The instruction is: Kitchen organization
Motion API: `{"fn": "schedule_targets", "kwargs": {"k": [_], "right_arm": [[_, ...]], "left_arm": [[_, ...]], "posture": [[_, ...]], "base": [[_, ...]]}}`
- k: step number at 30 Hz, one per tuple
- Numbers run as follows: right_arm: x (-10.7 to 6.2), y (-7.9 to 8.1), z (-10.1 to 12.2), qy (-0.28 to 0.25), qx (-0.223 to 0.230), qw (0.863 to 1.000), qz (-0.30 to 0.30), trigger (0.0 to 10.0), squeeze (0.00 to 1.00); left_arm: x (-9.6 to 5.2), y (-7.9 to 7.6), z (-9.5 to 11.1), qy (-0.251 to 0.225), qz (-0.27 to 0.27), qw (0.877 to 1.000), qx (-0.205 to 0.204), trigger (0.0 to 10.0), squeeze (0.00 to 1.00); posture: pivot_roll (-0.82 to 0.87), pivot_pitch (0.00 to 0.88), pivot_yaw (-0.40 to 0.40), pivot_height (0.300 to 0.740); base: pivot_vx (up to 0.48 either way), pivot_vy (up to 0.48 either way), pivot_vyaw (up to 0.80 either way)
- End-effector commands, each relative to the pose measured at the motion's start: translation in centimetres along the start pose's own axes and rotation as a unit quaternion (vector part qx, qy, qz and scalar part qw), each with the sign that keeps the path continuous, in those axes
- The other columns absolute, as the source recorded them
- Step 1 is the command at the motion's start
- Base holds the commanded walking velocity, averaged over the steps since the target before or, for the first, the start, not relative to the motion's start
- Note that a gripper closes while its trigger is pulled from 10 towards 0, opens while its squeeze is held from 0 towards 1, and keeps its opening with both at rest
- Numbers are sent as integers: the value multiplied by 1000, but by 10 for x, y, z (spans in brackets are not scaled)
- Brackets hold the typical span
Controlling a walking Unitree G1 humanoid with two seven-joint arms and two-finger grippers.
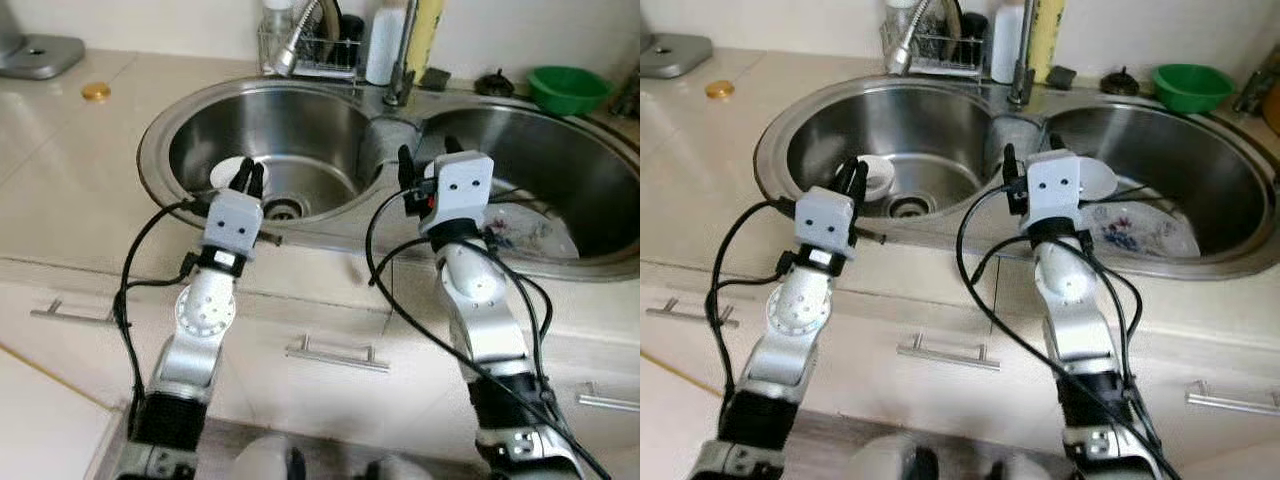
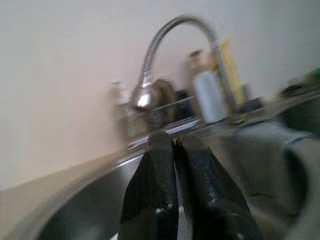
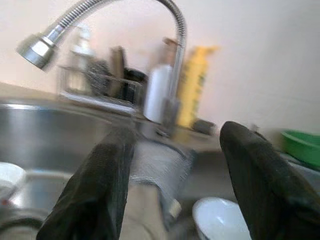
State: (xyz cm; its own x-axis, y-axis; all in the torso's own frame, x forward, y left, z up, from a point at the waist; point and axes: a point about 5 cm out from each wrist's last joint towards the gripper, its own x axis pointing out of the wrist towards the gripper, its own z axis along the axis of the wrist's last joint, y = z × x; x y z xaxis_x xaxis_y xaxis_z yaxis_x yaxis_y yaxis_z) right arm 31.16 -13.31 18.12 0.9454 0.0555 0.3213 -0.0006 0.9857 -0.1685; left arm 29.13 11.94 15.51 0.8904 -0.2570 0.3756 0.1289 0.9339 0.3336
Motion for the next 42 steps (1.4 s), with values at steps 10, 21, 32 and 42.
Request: {"fn": "schedule_targets", "kwargs": {"k": [10,21,32,42], "right_arm": [[2,0,13,-35,-8,999,-12,10000,0],[0,2,14,-45,3,999,-19,10000,0],[-1,0,21,-70,13,997,-33,10000,0],[-3,-4,34,-120,22,991,-49,10000,0]], "left_arm": [[2,6,1,-1,5,1000,6,10000,0],[2,7,4,-20,5,1000,17,10000,0],[1,5,5,-24,-1,999,27,10000,0],[2,9,8,-37,12,999,35,10000,0]], "posture": [[161,0,-29,740],[166,0,-29,740],[165,0,-27,740],[163,0,-27,740]], "base": [[0,472,0],[0,172,-291],[0,0,-800],[0,0,-800]]}}
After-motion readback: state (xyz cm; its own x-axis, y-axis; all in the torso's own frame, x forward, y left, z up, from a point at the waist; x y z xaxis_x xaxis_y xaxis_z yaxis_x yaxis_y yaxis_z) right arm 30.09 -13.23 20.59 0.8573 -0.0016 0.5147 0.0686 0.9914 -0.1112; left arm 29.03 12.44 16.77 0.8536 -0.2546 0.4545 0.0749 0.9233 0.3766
